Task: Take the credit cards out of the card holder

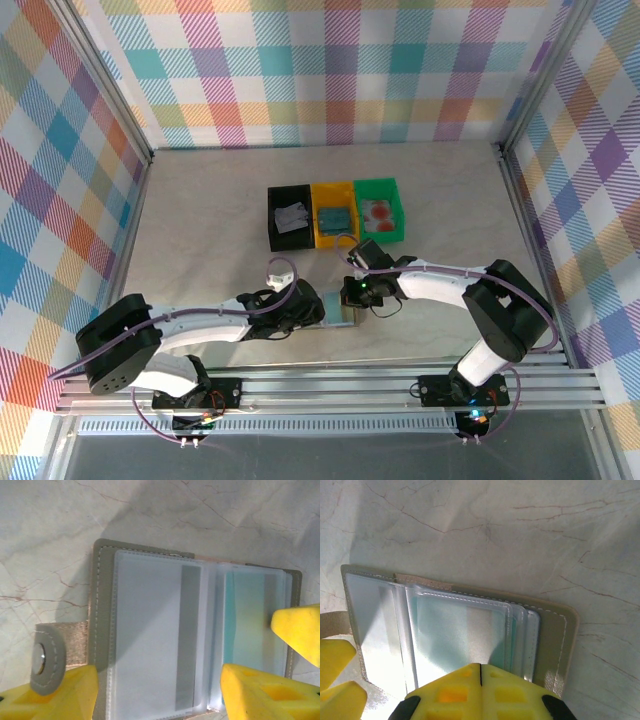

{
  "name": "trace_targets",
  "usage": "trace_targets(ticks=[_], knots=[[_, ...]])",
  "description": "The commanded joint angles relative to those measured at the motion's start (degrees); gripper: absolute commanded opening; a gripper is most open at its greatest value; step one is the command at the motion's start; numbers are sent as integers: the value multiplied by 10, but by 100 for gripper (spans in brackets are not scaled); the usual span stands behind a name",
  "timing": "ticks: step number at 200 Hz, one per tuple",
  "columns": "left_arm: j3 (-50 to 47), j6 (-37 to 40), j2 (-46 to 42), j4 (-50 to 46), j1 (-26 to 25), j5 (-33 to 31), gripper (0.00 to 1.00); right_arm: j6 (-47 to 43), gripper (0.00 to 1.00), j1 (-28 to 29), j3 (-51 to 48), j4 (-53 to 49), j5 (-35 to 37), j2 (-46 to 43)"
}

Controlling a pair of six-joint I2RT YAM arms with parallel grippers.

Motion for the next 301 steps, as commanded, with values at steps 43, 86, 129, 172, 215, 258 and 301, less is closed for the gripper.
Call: trace_targets(ticks=[43,86,129,172,215,258,301], knots=[[14,8,13,0,-7,5,66,11,0,-5,-7,2,-8,-1],[13,1,18,24,-9,19,66,11,0,-4,-7,4,-8,0],[12,-3,23,41,-11,26,66,11,0,-4,-9,4,-8,-1],[14,-4,39,55,-12,35,66,11,0,-4,-10,5,-8,-3],[12,-10,27,71,-12,36,66,11,0,-4,-12,7,-9,-3],[-3,-10,-4,93,-12,29,66,11,0,-4,-13,8,-10,-4],[-14,-10,-26,104,-12,26,66,11,0,-4,-13,8,-11,-3]])
